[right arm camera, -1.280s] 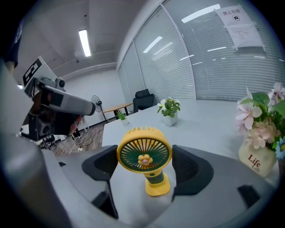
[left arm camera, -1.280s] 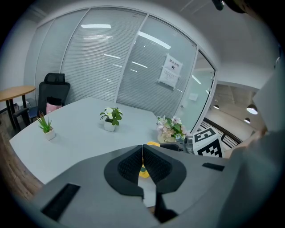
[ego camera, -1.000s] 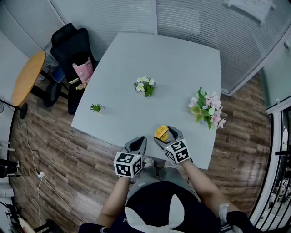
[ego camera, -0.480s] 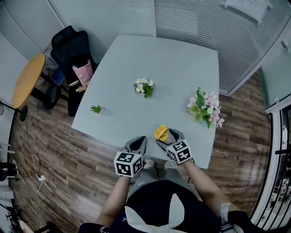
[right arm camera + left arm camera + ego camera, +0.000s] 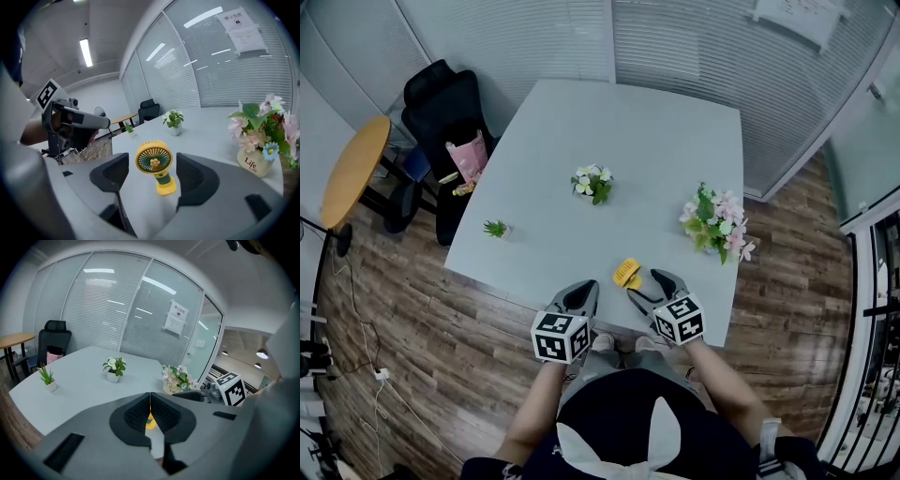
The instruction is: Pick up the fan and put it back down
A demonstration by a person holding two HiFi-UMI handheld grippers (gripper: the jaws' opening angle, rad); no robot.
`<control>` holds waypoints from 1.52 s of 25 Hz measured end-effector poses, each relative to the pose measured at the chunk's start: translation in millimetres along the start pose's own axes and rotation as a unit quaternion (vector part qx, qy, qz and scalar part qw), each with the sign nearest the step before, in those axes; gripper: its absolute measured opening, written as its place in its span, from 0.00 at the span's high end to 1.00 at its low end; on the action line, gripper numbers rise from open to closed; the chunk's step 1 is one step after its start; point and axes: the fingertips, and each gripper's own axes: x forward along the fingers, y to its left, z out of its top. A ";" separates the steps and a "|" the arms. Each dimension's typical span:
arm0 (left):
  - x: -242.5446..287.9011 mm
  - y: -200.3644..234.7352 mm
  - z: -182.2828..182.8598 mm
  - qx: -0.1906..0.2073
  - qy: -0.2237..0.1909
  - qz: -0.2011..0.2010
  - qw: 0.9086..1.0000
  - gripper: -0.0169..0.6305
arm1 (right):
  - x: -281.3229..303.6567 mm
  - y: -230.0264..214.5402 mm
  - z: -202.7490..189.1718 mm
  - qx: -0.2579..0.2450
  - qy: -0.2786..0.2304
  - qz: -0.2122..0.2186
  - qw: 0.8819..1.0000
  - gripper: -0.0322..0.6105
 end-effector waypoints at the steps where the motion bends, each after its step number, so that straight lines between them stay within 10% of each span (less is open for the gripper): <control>1: 0.1 -0.8 0.8 0.001 -0.001 -0.001 1.000 0.94 | -3.4 0.6 3.6 0.001 -0.006 -0.003 1.000 0.46; 17: 6.9 -30.7 13.4 0.009 -0.015 -0.033 0.999 0.94 | -49.6 12.3 52.2 0.011 -0.075 -0.050 0.996 0.94; 38: 9.7 -58.9 20.5 0.025 -0.021 -0.062 0.998 0.94 | -68.1 26.2 60.8 -0.004 -0.084 -0.040 0.996 0.95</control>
